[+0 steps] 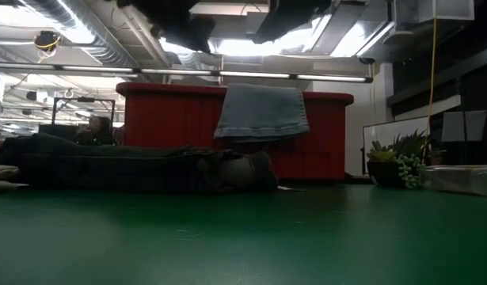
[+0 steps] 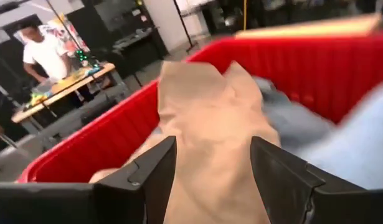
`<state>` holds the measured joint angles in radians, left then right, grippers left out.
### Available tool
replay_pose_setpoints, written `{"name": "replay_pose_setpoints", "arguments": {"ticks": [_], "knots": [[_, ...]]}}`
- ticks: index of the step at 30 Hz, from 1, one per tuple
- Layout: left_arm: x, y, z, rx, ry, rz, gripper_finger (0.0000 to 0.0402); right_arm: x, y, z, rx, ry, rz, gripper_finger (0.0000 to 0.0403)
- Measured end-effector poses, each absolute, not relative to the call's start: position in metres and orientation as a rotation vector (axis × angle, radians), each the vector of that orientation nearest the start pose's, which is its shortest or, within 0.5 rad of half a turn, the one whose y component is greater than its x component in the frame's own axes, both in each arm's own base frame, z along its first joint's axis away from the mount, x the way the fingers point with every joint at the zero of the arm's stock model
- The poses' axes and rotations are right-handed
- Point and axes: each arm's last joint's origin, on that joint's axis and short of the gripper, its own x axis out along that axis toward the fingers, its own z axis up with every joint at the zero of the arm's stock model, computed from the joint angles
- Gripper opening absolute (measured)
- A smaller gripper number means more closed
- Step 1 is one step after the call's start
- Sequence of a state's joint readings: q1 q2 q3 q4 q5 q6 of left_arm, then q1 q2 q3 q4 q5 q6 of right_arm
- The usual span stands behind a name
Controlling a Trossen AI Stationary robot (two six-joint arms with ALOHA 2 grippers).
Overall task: Fold Laundry from Bin
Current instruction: Fold the brown shorts
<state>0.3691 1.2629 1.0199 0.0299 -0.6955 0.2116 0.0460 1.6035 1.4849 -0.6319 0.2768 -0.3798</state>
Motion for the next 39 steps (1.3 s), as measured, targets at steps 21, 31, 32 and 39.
{"name": "replay_pose_setpoints", "arguments": {"ticks": [21,31,32,39], "knots": [[0.170,0.290,0.268,-0.159,0.390,1.183,0.0196,0.349,0.008,0.333,-0.474,0.777,-0.081,0.0191],[0.174,0.315,0.254,-0.013,0.353,1.123,0.0196,0.349,0.007,0.333,-0.489,0.783,-0.124,0.0191],[0.175,0.316,0.253,0.001,0.368,1.102,0.0196,0.349,0.006,0.333,-0.494,0.785,-0.136,0.0191],[0.186,0.329,0.251,0.128,0.512,0.999,0.0196,0.350,0.004,0.331,-0.528,0.805,-0.221,0.0191]]}}
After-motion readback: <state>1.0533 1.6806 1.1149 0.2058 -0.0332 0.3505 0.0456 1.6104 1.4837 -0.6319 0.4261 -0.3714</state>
